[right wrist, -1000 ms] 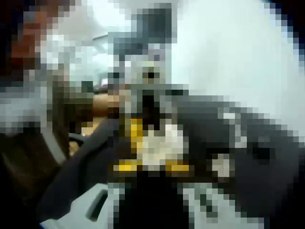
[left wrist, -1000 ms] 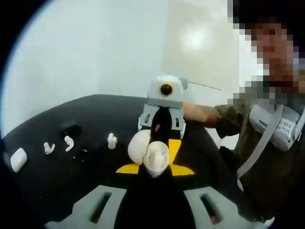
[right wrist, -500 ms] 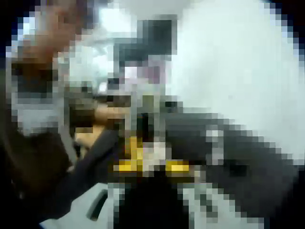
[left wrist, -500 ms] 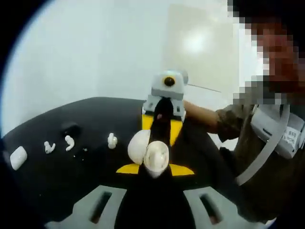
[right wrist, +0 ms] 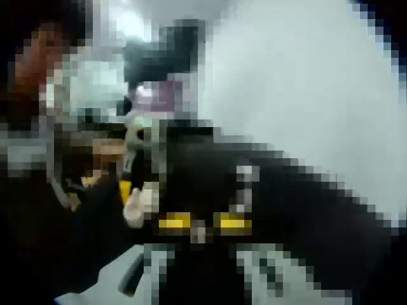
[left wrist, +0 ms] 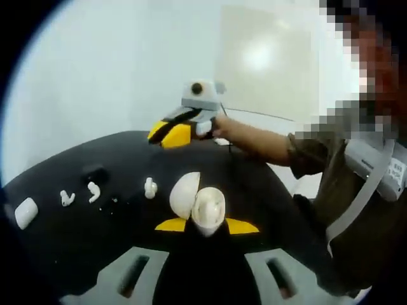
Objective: Pick up three earphones and place each one into its charging case using tactile feedback, ensure that each earphone is properly inserted and securely positioned inside the case.
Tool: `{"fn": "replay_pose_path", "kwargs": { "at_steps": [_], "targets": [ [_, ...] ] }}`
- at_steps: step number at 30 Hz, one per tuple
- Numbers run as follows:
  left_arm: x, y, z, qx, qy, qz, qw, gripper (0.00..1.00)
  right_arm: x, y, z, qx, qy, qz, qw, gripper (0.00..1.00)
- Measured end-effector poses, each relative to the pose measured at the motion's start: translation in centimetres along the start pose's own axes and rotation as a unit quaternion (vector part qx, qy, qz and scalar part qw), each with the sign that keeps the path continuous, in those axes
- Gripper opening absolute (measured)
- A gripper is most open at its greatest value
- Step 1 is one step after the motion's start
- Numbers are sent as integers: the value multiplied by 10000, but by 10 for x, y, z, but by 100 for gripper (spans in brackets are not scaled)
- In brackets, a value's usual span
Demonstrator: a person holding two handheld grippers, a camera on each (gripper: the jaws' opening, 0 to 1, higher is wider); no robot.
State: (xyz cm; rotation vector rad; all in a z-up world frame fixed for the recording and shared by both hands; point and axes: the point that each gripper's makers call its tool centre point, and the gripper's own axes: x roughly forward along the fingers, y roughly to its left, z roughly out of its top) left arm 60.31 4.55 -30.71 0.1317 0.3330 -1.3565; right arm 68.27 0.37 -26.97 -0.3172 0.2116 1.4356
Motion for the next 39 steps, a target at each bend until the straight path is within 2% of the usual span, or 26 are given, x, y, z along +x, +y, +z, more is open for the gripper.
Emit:
{"fn": "replay_pose_path", "kwargs": {
  "at_steps": [3, 7, 12, 20, 23, 25, 29, 30, 32, 34, 39],
  "targets": [
    [-2, 3, -1, 15, -3, 4, 10000, 18, 18, 3, -17, -74, 341, 230, 9991, 15],
    [-3, 5, -3, 9, 4, 8, 10000, 18, 27, 0, -19, -187, 340, 246, 9989, 15],
    [-2, 5, -5, 53, 25, 27, 10000, 18, 26, -1, -23, -46, 356, 348, 9987, 15],
    [4, 5, -6, 82, 66, 54, 9999, 17, 24, 2, -30, -55, 408, 432, 9982, 13],
    [6, 5, -6, 85, 70, 57, 9999, 17, 22, 6, -30, -115, 490, 481, 9976, 8],
    [6, 4, -6, 97, 70, 62, 9999, 17, 17, 8, -24, -118, 417, 496, 9978, 8],
    [6, 3, -6, 139, 74, 77, 9998, 17, 1, 8, -1, -47, 27, 366, 9993, 8],
    [6, 3, -6, 140, 73, 79, 9998, 17, -3, 12, 8, -13, -157, 355, 9992, 8],
    [6, 3, -6, 148, 75, 84, 9998, 17, -15, 30, 33, 117, -693, 571, 9959, 8],
    [5, 2, -7, 181, 78, 91, 9998, 17, -21, 50, 45, 133, -943, 765, 9925, 8],
    [4, 2, -7, 234, 84, 114, 9996, 17, -8, 77, 32, -158, -561, 703, 9958, 8]
  ]
}}
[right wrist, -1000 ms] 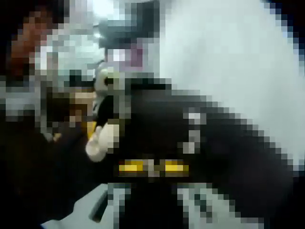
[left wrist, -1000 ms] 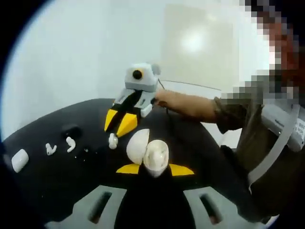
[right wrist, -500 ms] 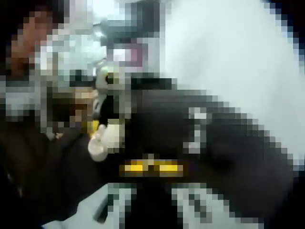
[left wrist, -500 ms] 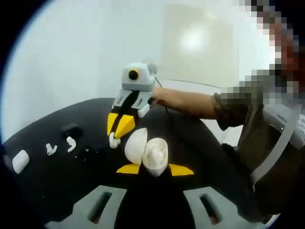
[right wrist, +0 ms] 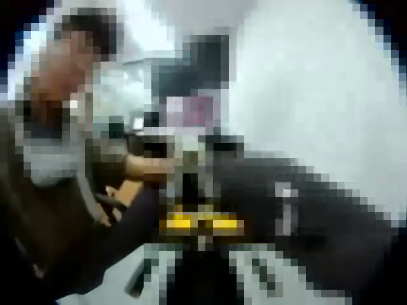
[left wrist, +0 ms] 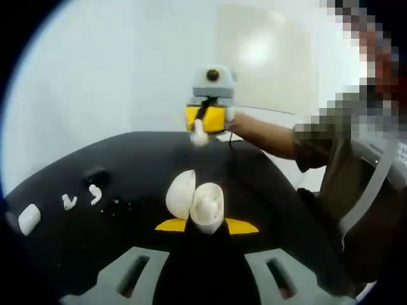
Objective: Pick up three earphones and place each one into its charging case using tactile feedback, ensure that each earphone is properly inserted and securely positioned inside the case.
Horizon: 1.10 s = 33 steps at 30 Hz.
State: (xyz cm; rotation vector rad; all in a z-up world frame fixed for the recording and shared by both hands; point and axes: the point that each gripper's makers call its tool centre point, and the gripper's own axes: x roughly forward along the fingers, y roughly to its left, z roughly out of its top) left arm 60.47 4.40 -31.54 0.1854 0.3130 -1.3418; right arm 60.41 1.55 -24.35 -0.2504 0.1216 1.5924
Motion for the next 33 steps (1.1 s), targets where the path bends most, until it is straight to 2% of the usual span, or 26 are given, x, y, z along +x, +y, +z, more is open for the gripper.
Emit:
{"fn": "replay_pose_path", "kwargs": {
  "at_steps": [4, 12, 33],
  "targets": [
    [-1, 0, 0, 55, 0, 28, 10000, 17, 15, 6, -10, -120, 210, -16, 9997, 8],
    [-5, 2, -2, 139, 1, 56, 9999, 17, 26, 2, -25, -316, 513, -105, 9981, 8],
    [-1, 4, -3, 185, 26, 83, 9998, 17, 21, 2, -30, -564, 491, -60, 9972, 8]
  ]
}}
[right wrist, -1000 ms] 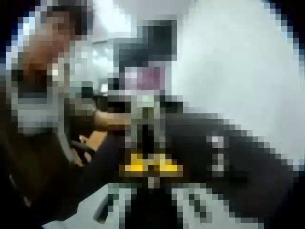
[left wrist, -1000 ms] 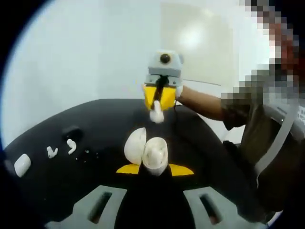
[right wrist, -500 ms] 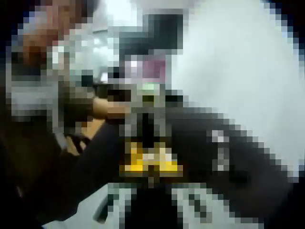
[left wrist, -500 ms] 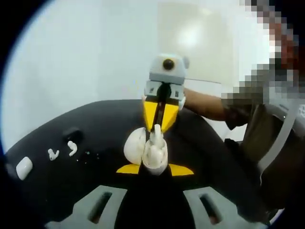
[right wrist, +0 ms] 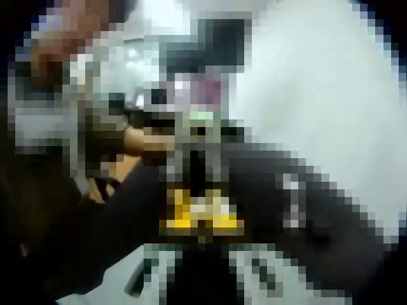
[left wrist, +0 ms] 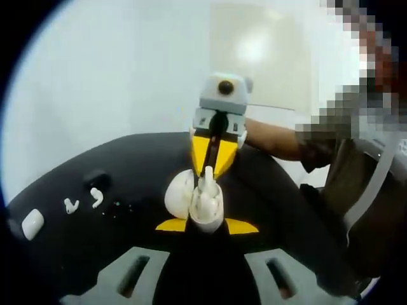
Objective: Pick up three earphones and place each one into its charging case using tactile feedback, ensure that each earphone is properly inserted and securely positioned inside the case.
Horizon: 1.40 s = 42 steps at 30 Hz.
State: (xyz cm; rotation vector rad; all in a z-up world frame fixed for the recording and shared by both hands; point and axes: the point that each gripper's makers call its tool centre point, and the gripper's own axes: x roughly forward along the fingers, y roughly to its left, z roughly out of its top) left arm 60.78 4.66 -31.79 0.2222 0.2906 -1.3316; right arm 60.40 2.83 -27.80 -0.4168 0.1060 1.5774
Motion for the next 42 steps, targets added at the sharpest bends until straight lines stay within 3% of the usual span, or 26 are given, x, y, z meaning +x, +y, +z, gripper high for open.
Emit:
{"fn": "replay_pose_path", "kwargs": {
  "at_steps": [5, 10, 18, 22, 24, 26, 38, 42],
  "targets": [
    [0, 0, 0, 15, 4, 6, 10000, 17, 2, 1, -2, -88, 197, 25, 9998, 8],
    [0, -1, 0, 29, 14, 14, 10000, 17, 4, 1, -1, -119, 180, 2, 9998, 8],
    [-1, -1, -1, 41, 27, 19, 10000, 17, -17, -11, 18, 202, -306, -335, 9988, 8],
    [-1, -2, -1, 68, 38, 26, 10000, 17, -34, -33, -9, 547, 204, -1083, 9924, 8],
    [-1, -2, -1, 79, 42, 27, 10000, 17, -38, -39, -26, 680, 488, -1295, 9880, 8],
    [-1, -2, -1, 77, 44, 27, 10000, 17, -38, -40, -34, 759, 619, -1361, 9859, 8],
    [-2, -3, -2, 122, 57, 37, 9999, 17, -28, -44, -48, 935, 1019, -1437, 9799, 8],
    [-2, -3, -2, 136, 57, 34, 9999, 17, -23, -47, -48, 1079, 922, -1467, 9789, 8]
  ]
}}
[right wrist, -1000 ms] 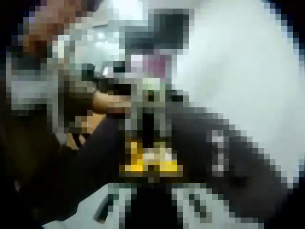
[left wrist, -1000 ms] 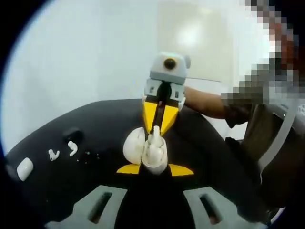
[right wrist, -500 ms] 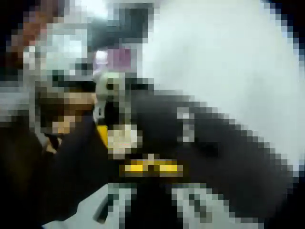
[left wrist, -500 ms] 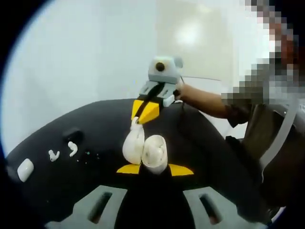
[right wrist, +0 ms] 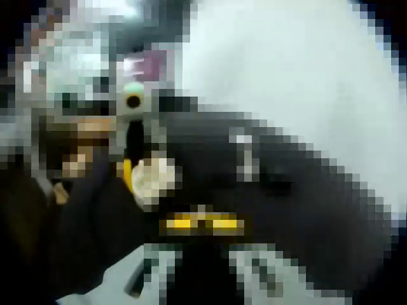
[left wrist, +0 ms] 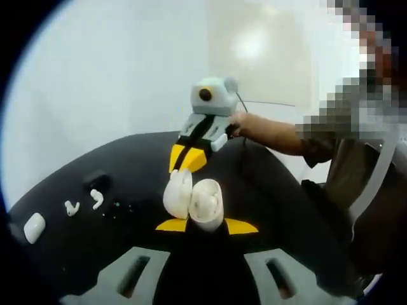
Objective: Pick up three earphones and place each one into its charging case using tactile feedback, ensure that each earphone is properly inserted and securely positioned inside the case.
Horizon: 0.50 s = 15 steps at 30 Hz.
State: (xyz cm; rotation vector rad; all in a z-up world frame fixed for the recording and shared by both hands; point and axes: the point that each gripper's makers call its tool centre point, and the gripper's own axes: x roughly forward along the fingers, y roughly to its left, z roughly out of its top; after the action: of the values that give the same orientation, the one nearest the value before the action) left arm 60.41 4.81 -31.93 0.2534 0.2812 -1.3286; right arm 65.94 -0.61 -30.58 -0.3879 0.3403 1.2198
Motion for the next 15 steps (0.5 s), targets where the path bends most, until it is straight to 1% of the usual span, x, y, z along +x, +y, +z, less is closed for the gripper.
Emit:
{"fn": "replay_pose_path", "kwargs": {
  "at_steps": [2, 4, 6, 8, 9, 11, 13, 15],
  "targets": [
    [0, 0, 0, 5, -1, -3, 10000, 17, 1, 1, 2, 173, -109, 68, 9998, 9],
    [0, 0, 0, 8, 0, -3, 10000, 17, -1, -1, 4, 242, -199, 76, 9995, 12],
    [0, 0, 0, 8, 1, -3, 10000, 17, -7, -8, 11, 331, -464, -10, 9984, 13],
    [1, 0, 0, 16, -3, -2, 10000, 17, -17, -14, 21, 598, -759, -28, 9953, 13],
    [1, 0, 0, 12, -3, -2, 10000, 17, -22, -16, 24, 666, -856, -22, 9941, 13],
    [1, 0, 0, 8, -3, -5, 10000, 17, -28, -17, 24, 674, -843, -8, 9942, 14],
    [1, 0, 0, 12, -5, -8, 10000, 17, -28, -14, 15, 570, -581, 55, 9967, 15],
    [1, 0, 0, 10, -7, -12, 10000, 17, -23, -10, 3, 489, -358, 116, 9981, 18]
  ]
}}
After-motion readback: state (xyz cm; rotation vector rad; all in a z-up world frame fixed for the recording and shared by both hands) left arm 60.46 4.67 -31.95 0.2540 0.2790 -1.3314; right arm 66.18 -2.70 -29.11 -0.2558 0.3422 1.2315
